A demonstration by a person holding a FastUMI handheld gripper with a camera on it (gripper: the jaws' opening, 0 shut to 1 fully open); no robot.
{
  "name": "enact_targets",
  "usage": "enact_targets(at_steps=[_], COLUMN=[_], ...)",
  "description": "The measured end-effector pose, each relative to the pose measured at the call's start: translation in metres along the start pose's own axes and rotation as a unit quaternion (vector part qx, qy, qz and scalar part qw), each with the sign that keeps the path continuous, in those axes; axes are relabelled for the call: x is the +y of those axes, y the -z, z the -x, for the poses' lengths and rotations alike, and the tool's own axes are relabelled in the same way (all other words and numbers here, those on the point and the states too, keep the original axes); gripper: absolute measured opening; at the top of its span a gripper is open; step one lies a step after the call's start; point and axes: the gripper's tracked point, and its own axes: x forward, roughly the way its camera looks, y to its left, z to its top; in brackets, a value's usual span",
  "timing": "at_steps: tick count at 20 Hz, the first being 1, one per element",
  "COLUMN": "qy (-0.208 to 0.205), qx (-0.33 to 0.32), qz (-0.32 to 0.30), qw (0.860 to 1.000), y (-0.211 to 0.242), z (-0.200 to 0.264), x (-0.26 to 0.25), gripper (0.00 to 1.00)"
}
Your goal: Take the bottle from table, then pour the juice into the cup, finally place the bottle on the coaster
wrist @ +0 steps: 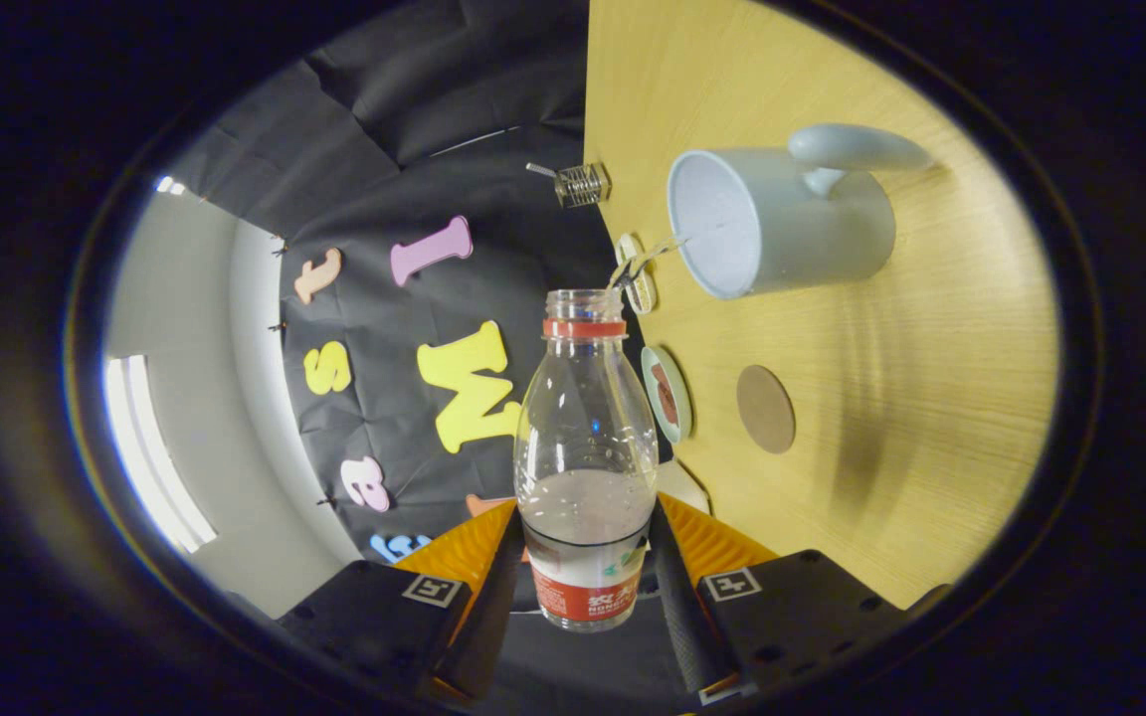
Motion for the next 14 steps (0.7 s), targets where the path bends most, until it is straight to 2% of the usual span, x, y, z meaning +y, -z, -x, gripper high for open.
enact_targets(at_steps=[14], qy=[-0.037], qx=[0.000], qz=[-0.064], qw=[0.997], y=[0.004], z=[-0.007], x=[0.019], gripper=[0.73])
